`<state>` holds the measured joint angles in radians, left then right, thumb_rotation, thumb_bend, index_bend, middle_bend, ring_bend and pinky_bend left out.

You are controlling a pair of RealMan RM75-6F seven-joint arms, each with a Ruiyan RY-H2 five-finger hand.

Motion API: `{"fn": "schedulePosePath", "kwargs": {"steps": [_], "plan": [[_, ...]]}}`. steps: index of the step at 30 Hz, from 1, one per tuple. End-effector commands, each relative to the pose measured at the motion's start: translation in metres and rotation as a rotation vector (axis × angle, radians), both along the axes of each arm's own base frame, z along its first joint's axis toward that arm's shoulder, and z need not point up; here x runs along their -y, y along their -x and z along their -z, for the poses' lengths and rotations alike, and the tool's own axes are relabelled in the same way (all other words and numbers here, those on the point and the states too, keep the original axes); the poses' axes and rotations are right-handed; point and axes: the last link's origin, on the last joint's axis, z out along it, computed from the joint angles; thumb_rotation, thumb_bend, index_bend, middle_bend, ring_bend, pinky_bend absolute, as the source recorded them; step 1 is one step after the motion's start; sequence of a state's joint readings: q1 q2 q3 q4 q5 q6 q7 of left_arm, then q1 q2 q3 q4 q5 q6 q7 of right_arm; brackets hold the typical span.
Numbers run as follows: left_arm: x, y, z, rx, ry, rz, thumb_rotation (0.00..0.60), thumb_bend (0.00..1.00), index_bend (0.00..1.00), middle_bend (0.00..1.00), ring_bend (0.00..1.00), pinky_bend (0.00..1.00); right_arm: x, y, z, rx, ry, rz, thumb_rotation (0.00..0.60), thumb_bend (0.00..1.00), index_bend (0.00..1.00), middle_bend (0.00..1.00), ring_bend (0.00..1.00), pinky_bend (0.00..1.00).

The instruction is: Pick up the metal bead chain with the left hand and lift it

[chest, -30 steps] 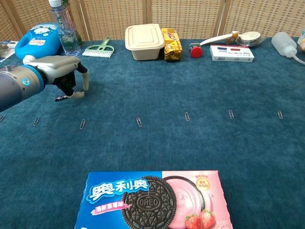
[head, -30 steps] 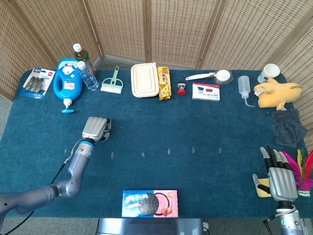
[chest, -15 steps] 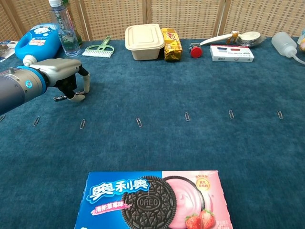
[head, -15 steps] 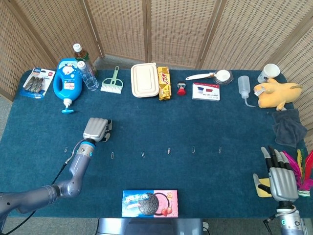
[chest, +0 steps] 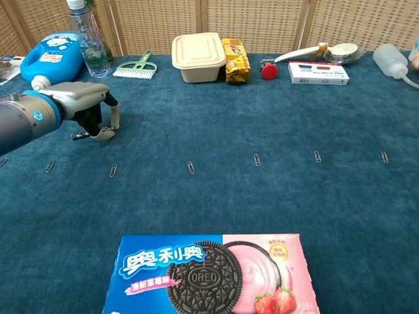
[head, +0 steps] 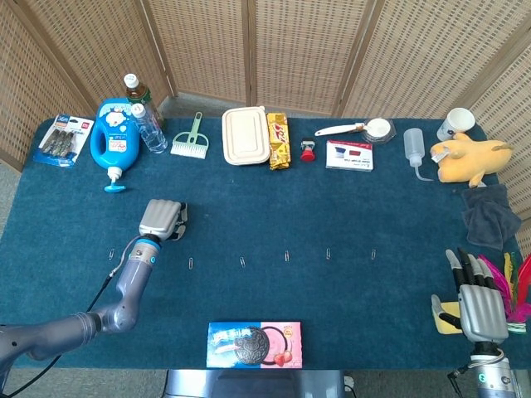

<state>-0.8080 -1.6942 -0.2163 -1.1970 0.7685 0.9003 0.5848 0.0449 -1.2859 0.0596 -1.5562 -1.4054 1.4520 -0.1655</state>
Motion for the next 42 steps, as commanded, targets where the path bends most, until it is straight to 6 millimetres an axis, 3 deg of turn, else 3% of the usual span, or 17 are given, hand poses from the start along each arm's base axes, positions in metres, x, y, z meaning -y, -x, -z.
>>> {"fn": "schedulePosePath", "kwargs": {"steps": [1, 18, 42], "plan": [[0.000, 0.002, 0.000, -0.008, 0.003, -0.009, 0.600, 0.66, 0.49, 1.00, 1.00, 1.00, 0.000, 0.000, -0.001, 0.001, 0.003, -0.001, 0.495, 0.39, 0.00, 0.02, 0.00, 0.10], [0.003, 0.005, -0.008, 0.006, 0.001, -0.024, 0.600, 0.73, 0.57, 1.00, 1.00, 1.00, -0.002, 0.000, -0.001, 0.010, 0.010, -0.005, 0.494, 0.40, 0.00, 0.02, 0.00, 0.11], [0.029, -0.038, -0.083, 0.222, -0.051, 0.192, 0.600, 0.74, 0.58, 1.00, 1.00, 1.00, 0.000, -0.006, 0.000, 0.023, 0.015, -0.040, 0.495, 0.40, 0.00, 0.02, 0.00, 0.11]]}}
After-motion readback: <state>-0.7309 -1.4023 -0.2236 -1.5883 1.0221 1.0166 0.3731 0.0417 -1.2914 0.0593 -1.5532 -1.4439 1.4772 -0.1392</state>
